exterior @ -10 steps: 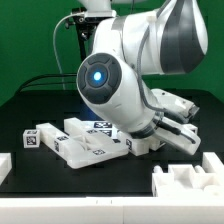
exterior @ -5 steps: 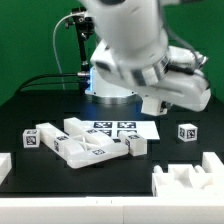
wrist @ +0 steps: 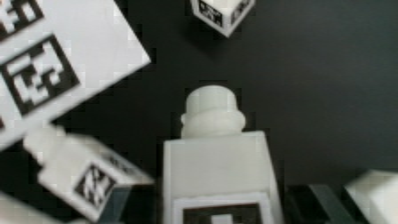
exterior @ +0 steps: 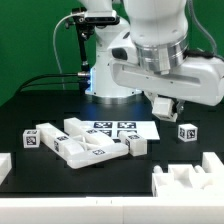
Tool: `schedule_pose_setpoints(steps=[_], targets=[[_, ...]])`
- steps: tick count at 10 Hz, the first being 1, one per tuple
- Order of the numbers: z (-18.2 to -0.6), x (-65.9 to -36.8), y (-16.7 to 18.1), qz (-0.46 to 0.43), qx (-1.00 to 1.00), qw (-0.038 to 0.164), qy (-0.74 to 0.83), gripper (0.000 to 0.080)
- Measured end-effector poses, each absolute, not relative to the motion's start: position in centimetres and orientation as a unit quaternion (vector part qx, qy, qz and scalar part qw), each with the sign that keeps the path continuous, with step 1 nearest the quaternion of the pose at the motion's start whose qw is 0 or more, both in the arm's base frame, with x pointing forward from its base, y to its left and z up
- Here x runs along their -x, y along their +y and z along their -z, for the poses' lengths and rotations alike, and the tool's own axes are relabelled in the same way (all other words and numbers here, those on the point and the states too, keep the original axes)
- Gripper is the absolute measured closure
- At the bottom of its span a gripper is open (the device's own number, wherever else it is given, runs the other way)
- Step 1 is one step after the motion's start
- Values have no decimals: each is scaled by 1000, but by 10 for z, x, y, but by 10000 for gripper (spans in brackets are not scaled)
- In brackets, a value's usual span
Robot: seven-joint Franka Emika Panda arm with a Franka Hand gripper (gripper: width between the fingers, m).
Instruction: Assemble chair
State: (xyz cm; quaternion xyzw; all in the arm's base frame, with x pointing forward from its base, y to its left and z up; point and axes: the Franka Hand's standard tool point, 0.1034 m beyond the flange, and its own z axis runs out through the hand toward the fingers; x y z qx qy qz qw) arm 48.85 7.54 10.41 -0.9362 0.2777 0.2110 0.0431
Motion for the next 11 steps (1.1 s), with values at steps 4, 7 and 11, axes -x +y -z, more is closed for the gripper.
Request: schedule_pose_setpoints(steps=[4,7,11], targets=[[-114,-524,85,-72,972,31,222,513],[-110,-529,90,10,978,33,204,513],[-127,-557,94,119,979,37,161,513]])
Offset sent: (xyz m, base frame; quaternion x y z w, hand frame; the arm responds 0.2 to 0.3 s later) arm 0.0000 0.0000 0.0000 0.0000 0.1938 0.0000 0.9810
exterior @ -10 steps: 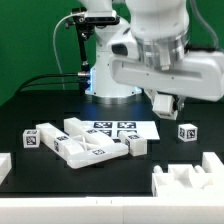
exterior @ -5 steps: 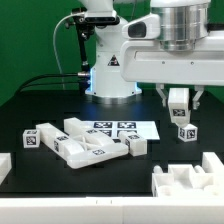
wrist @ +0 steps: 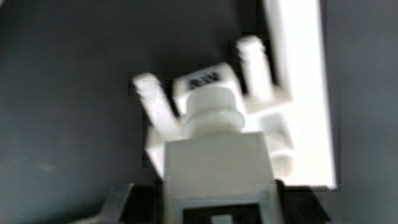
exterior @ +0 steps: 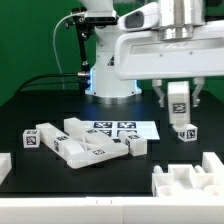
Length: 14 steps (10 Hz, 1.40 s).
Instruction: Assemble chair
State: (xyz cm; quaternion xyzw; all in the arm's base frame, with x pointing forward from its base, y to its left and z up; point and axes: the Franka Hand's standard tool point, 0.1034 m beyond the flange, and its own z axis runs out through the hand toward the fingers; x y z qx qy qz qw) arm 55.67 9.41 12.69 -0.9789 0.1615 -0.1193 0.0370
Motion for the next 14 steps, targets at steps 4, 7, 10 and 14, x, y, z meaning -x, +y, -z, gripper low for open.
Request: schedule_pose_setpoints(steps=[4,7,10,14], targets=[[-129,-568,73,120,988,24,98,513],[-120,-602,52,149,989,-2,-18,513],[-118,-601,52,147,989,-2,-14,513],[-106,-620,79,214,977,-2,-15,513]])
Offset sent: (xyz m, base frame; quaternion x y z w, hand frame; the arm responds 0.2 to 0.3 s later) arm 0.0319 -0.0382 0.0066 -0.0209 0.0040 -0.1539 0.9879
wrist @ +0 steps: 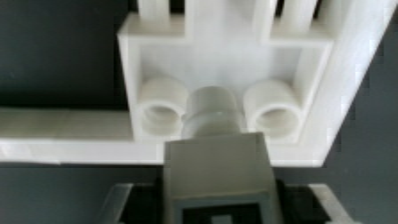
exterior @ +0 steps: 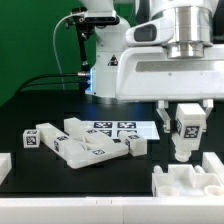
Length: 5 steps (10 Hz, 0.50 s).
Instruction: Assemble chair
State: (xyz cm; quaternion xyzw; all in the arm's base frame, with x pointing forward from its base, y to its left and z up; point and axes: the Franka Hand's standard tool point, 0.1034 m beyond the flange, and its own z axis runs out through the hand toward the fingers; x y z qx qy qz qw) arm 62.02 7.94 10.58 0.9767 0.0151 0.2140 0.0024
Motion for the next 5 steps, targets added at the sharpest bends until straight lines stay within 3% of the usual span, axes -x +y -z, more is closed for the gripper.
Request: schedule_pose_setpoints(steps=[5], targets=[[-104,-621,84,-217,-976,2,18,513]])
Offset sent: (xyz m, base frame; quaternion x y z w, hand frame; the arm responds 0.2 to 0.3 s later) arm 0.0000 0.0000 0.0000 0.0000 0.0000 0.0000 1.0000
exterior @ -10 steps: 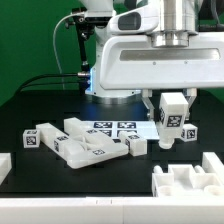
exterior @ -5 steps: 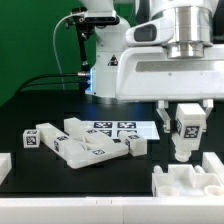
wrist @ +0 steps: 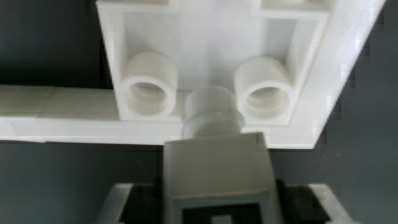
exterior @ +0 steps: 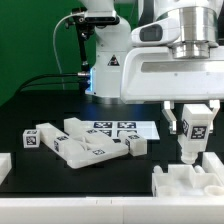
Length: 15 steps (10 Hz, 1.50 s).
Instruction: Assemble chair
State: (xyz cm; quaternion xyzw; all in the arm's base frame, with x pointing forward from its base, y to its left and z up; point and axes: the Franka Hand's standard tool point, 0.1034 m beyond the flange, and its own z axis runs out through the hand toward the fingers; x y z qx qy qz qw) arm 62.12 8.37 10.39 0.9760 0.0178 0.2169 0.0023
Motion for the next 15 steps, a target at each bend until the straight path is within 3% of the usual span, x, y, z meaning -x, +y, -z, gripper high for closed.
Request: schedule_pose_setpoints(steps=[3,7,15], targets=[[-92,-646,100,-241,-970,1,21,513],[-74,-639,114,-229,-973,-2,22,513],[-59,-643,114,-231,-973,1,23,513]])
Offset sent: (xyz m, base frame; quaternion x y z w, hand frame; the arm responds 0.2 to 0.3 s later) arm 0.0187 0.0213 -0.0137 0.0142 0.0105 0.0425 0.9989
